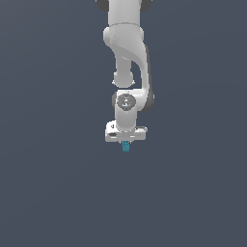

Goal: Pick up the object and move it to a goal position.

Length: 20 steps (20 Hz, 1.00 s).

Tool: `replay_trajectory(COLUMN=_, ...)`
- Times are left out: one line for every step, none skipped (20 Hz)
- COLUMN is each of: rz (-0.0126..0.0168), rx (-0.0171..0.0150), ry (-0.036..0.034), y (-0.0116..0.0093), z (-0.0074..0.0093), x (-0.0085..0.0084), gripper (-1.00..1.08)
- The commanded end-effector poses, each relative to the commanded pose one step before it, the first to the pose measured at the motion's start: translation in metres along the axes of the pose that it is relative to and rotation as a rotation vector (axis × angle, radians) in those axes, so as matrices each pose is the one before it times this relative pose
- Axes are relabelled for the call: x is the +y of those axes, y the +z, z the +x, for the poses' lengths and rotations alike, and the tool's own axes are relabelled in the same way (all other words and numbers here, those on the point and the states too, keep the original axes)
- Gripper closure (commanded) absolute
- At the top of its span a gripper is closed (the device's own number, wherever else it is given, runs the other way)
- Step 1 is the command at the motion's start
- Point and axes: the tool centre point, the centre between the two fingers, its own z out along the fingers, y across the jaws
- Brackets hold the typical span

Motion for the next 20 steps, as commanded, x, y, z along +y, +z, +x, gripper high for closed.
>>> replay_trajectory(rz=-0.00022, rx=0.00154, ry=0.00046, y=-0.00472, z=-0.00188, x=0.00305, gripper=1.08)
replay_trajectory(rz=0.0, rx=0.0, ry=0.0, y=-0.00248, z=-0.00149, x=0.00169, gripper=1.08)
replay_trajectory(rz=0.0, rx=0.0, ry=0.0, y=-0.00287, z=-0.00171, x=0.00195, gripper=1.08)
replay_trajectory(rz=0.0, rx=0.0, ry=0.0, y=-0.00326, z=-0.00194, x=0.00221, gripper=1.08)
replay_trajectory(rz=0.0, rx=0.0, ry=0.0, y=-0.00365, z=-0.00217, x=0.00248, gripper=1.08)
replay_trajectory(rz=0.0, rx=0.0, ry=0.0, y=-0.00404, z=-0.0024, x=0.00274, gripper=1.08)
replay_trajectory(rz=0.0, rx=0.0, ry=0.0, y=-0.00444, z=-0.00263, x=0.00301, gripper=1.08)
replay_trajectory(rz=0.0, rx=0.0, ry=0.0, y=-0.00484, z=-0.00286, x=0.00328, gripper=1.08)
replay_trajectory(rz=0.0, rx=0.0, ry=0.0, y=-0.00524, z=-0.00308, x=0.00355, gripper=1.08)
replay_trajectory(rz=0.0, rx=0.0, ry=0.0, y=-0.00565, z=-0.00331, x=0.00383, gripper=1.08)
replay_trajectory(rz=0.0, rx=0.0, ry=0.0, y=-0.00607, z=-0.00354, x=0.0041, gripper=1.08)
replay_trajectory(rz=0.0, rx=0.0, ry=0.0, y=-0.0065, z=-0.00376, x=0.00438, gripper=1.08)
replay_trajectory(rz=0.0, rx=0.0, ry=0.0, y=-0.00693, z=-0.00399, x=0.00467, gripper=1.08)
replay_trajectory(rz=0.0, rx=0.0, ry=0.0, y=-0.00737, z=-0.00421, x=0.00496, gripper=1.08)
replay_trajectory(rz=0.00064, rx=0.00018, ry=-0.00018, y=-0.0077, z=-0.00433, x=0.0051, gripper=1.08)
replay_trajectory(rz=0.0, rx=0.0, ry=0.0, y=-0.00743, z=-0.00417, x=0.00498, gripper=1.08)
replay_trajectory(rz=0.0, rx=0.0, ry=0.0, y=-0.00714, z=-0.00396, x=0.00478, gripper=1.08)
replay_trajectory(rz=0.0, rx=0.0, ry=0.0, y=-0.00681, z=-0.00374, x=0.00455, gripper=1.08)
replay_trajectory(rz=0.0, rx=0.0, ry=0.0, y=-0.00647, z=-0.00351, x=0.00432, gripper=1.08)
replay_trajectory(rz=0.00061, rx=0.00031, ry=0.00009, y=-0.00622, z=-0.00333, x=0.0042, gripper=1.08)
